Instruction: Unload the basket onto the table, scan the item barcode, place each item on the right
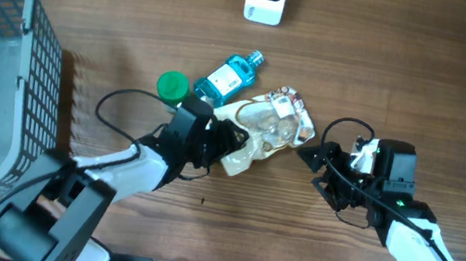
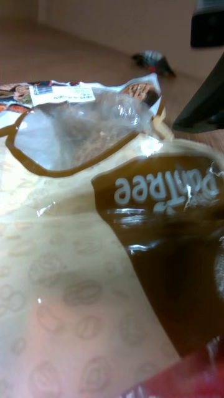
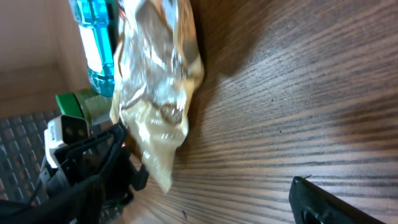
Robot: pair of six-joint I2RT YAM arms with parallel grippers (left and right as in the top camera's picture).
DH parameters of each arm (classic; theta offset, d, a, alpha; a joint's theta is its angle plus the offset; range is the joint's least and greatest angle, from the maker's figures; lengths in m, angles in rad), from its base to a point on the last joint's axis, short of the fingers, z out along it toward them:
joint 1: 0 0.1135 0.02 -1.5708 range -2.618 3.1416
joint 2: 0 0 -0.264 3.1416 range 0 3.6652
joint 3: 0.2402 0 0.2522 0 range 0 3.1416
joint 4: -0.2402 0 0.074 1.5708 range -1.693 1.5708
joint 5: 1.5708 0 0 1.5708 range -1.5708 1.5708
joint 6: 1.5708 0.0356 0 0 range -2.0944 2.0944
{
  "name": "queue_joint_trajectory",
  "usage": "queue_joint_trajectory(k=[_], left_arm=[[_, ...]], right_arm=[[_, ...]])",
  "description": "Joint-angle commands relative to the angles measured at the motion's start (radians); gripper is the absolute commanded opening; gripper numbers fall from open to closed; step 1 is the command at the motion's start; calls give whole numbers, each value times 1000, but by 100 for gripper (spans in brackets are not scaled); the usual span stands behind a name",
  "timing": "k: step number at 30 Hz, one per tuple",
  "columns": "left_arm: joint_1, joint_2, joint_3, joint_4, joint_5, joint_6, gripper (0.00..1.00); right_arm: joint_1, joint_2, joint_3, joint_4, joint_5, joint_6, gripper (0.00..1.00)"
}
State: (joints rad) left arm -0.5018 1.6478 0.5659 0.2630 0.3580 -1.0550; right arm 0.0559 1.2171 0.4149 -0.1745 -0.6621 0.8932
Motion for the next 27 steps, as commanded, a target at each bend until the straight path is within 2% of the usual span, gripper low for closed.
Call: queue_joint_trajectory(k=[1,3,5,10,11,13,19,23,27], left_arm=[[3,86,-19,27,35,-61,64],[0,90,-19,49,34,-74,63],[0,91,-19,64,34,-84,50],[0,104,-19,63,30,-106,28],[0,106,-19,64,31,-107,23],[0,107,-19,63,31,-121,4],[0,107,-19,68,47,-136,4],[0,107,-19,150,144,-135,4],[0,107,-19,208,191,-136,4]], right_arm=[[-3,-10,2,2,-9,88,100],[-3,-10,2,2,8,115,100],[-3,-10,2,2,38,121,100],[-3,-10,2,5,40,122,100],[-3,-10,2,5,40,120,100],[-3,-10,2,4,40,120,100],[-3,-10,2,1,68,112,100],[-3,4,2,11,100,121,100],[-3,69,2,135,103,95,100]])
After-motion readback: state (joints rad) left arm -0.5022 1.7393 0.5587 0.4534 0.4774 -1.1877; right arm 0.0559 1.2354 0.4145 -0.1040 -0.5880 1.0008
